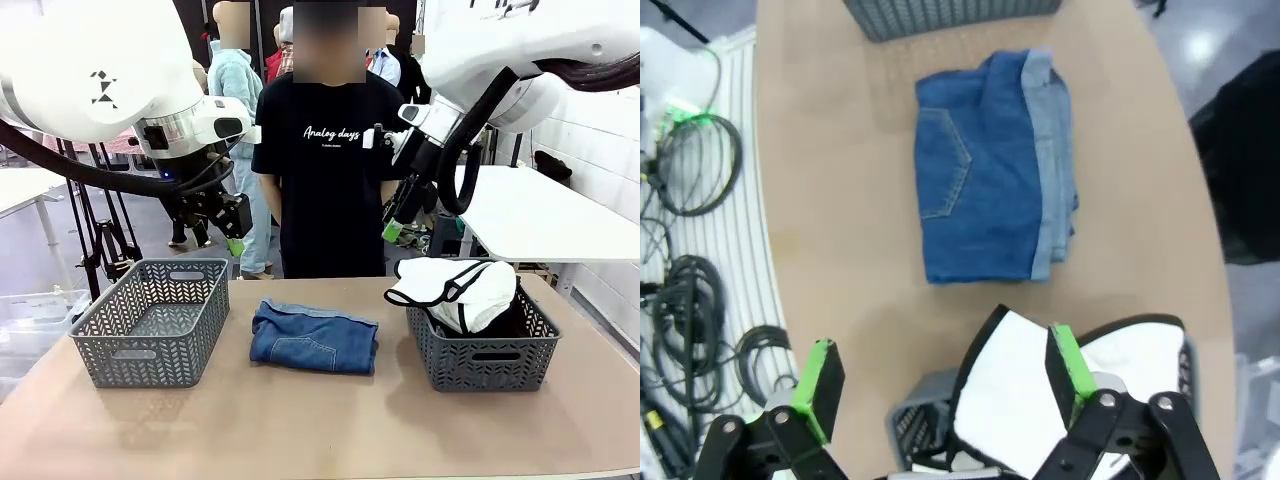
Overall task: Sort the tops and bottoms.
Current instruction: Lift clothes from the center of the table with your right hand.
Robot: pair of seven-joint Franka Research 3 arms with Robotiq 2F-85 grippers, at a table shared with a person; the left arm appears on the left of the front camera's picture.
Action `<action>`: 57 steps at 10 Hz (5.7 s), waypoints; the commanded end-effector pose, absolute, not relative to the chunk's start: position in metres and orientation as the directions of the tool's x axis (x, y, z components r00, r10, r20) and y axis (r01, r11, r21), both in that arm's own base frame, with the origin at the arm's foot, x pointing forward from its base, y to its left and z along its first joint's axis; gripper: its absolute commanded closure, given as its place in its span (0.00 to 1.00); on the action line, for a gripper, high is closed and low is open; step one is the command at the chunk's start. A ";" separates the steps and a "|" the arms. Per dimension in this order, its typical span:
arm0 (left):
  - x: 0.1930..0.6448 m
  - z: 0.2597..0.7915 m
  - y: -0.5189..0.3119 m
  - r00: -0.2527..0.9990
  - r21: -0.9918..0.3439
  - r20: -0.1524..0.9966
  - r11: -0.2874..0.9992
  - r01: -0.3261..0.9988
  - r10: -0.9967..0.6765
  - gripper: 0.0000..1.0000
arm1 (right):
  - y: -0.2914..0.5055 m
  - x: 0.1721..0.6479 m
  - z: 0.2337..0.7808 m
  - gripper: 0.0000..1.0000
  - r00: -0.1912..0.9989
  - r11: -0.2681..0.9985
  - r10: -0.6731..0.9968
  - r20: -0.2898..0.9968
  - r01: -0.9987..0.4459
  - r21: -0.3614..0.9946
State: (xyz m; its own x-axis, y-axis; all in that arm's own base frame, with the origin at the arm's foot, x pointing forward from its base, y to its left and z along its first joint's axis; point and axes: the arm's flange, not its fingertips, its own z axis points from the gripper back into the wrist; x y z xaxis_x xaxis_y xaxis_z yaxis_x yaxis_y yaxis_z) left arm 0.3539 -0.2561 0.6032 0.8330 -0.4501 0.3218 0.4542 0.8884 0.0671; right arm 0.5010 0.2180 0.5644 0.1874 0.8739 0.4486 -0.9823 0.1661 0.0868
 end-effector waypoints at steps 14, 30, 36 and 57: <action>0.351 0.602 -0.252 0.838 0.056 0.321 0.892 0.448 -0.441 0.32 | 0.301 0.498 0.440 0.00 0.544 0.595 0.765 0.345 -0.802 -0.056; 0.351 0.602 -0.252 0.838 0.056 0.321 0.892 0.448 -0.441 0.32 | 0.405 0.540 0.358 0.00 0.606 0.612 0.789 0.105 -0.789 -0.049; 0.351 0.602 -0.252 0.838 0.056 0.321 0.892 0.448 -0.441 0.32 | 0.413 0.527 0.329 0.00 0.584 0.585 0.811 0.039 -0.810 -0.028; 0.351 0.602 -0.252 0.838 0.056 0.321 0.892 0.448 -0.441 0.32 | 0.357 0.487 0.445 1.00 0.690 0.739 0.658 0.301 -0.667 -0.088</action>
